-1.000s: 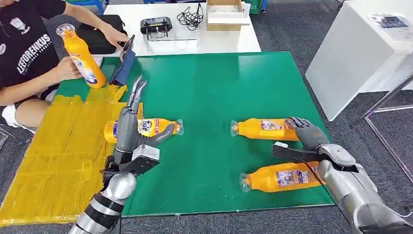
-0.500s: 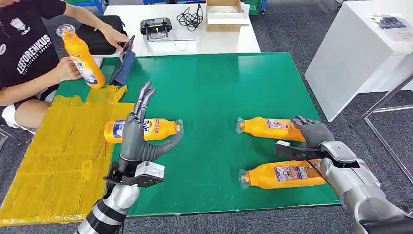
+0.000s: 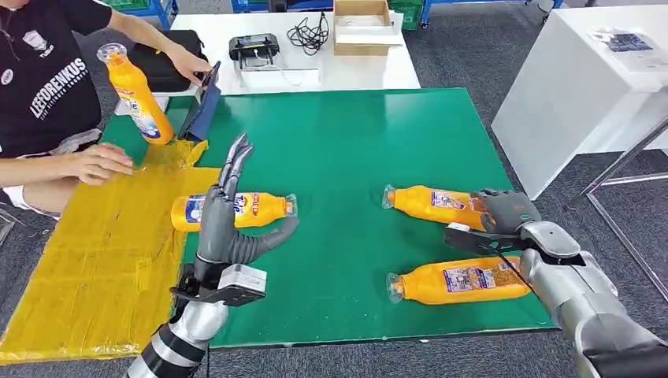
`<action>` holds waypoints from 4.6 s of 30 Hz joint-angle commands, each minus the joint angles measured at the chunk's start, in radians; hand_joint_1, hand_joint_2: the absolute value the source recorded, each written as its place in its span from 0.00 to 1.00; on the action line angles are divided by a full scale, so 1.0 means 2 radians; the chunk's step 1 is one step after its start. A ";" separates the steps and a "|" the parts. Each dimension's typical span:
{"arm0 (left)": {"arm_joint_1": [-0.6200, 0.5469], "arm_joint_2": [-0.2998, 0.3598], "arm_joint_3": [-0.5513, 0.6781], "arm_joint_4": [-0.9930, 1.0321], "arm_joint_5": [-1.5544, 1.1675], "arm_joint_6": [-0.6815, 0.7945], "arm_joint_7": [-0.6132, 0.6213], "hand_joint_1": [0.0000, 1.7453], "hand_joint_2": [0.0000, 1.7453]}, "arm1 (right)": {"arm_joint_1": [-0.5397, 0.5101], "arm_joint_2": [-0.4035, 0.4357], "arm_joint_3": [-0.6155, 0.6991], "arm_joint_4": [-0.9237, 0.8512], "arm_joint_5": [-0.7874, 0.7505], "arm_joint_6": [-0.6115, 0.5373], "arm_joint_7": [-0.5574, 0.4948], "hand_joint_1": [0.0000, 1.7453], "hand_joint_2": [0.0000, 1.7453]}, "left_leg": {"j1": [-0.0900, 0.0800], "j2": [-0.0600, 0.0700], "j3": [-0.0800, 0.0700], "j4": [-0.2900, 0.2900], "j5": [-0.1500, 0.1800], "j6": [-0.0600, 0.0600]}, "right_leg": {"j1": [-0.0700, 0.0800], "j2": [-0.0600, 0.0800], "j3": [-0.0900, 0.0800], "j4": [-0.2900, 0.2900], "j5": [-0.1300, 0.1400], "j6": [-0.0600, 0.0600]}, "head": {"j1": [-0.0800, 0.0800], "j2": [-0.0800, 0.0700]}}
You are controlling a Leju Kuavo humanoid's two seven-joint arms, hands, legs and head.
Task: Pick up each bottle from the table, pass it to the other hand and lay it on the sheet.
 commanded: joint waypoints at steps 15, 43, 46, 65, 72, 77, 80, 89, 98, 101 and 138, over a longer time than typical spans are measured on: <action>0.022 0.000 0.026 -0.015 -0.008 0.013 0.004 0.00 1.00 | 0.009 -0.017 0.016 -0.122 -0.006 0.000 0.005 0.00 1.00 | 0.000 -0.001 -0.001 0.000 0.000 0.000 | -0.001 0.003 -0.002 0.001 0.000 -0.001 | 0.000 0.000; -0.011 0.002 0.004 0.018 0.022 -0.009 -0.009 0.00 1.00 | -0.006 -0.010 -0.015 0.040 -0.016 -0.033 0.044 0.00 1.00 | 0.000 -0.002 -0.004 0.000 0.000 0.000 | -0.001 0.001 -0.003 0.000 0.000 0.000 | 0.000 0.000; -0.015 0.001 -0.005 0.023 0.022 -0.011 -0.008 0.00 1.00 | -0.007 -0.005 -0.016 0.046 -0.010 -0.040 0.048 0.00 1.00 | 0.000 -0.002 -0.004 0.000 0.000 0.000 | -0.001 0.001 -0.003 0.000 0.000 0.000 | 0.000 0.000; -0.015 0.000 -0.003 0.032 0.032 -0.006 -0.005 0.00 1.00 | -0.015 0.015 -0.004 0.044 0.032 -0.094 0.060 0.00 1.00 | 0.000 -0.001 -0.004 0.000 0.000 0.000 | -0.001 0.001 -0.004 0.000 0.000 0.000 | 0.000 0.000; -0.013 -0.003 0.000 0.031 0.039 -0.004 -0.010 0.00 1.00 | -0.026 0.020 -0.001 0.045 0.044 -0.092 0.061 0.00 1.00 | 0.000 -0.001 -0.004 0.000 0.000 0.000 | -0.001 0.002 -0.004 0.000 0.000 0.000 | 0.000 0.000; -0.012 -0.004 0.001 0.030 0.047 -0.003 -0.017 0.00 1.00 | -0.034 0.021 -0.001 0.049 0.046 -0.079 0.062 0.00 1.00 | 0.000 -0.001 -0.004 0.000 0.000 0.000 | -0.001 0.002 -0.004 0.000 0.000 0.000 | 0.000 0.000; -0.013 -0.003 -0.001 0.031 0.051 -0.005 -0.022 0.00 1.00 | -0.037 0.020 -0.004 0.056 0.045 -0.067 0.064 0.00 1.00 | 0.000 -0.001 -0.004 0.000 0.000 0.000 | -0.001 0.002 -0.004 0.001 0.000 0.000 | 0.000 0.000; -0.020 0.000 -0.012 0.035 0.060 -0.013 -0.029 0.00 1.00 | -0.028 0.019 -0.016 0.077 0.038 -0.031 0.078 0.00 1.00 | 0.000 -0.001 -0.004 0.000 0.000 0.000 | -0.001 0.001 -0.004 0.000 0.000 0.000 | 0.000 0.000; -0.022 0.004 -0.021 0.036 0.063 -0.014 -0.029 0.00 1.00 | -0.006 0.021 -0.047 0.082 0.011 0.008 0.069 1.00 1.00 | 0.000 -0.003 -0.003 -0.001 0.000 0.000 | 0.000 0.001 -0.003 0.000 0.000 0.000 | 0.000 0.000; -0.022 0.005 -0.022 0.039 0.063 -0.014 -0.029 0.00 1.00 | 0.005 0.021 -0.049 0.081 0.009 0.002 0.065 1.00 1.00 | 0.000 -0.003 -0.003 -0.001 0.000 0.000 | 0.000 0.000 -0.002 -0.001 0.000 0.000 | 0.000 0.000; 0.034 -0.018 0.036 0.010 0.059 0.010 -0.034 0.00 1.00 | -0.075 -0.002 0.031 -0.159 -0.056 0.084 -0.063 0.00 1.00 | -0.001 0.001 -0.004 0.000 0.000 0.001 | -0.001 0.003 -0.004 0.001 0.001 0.001 | -0.001 0.000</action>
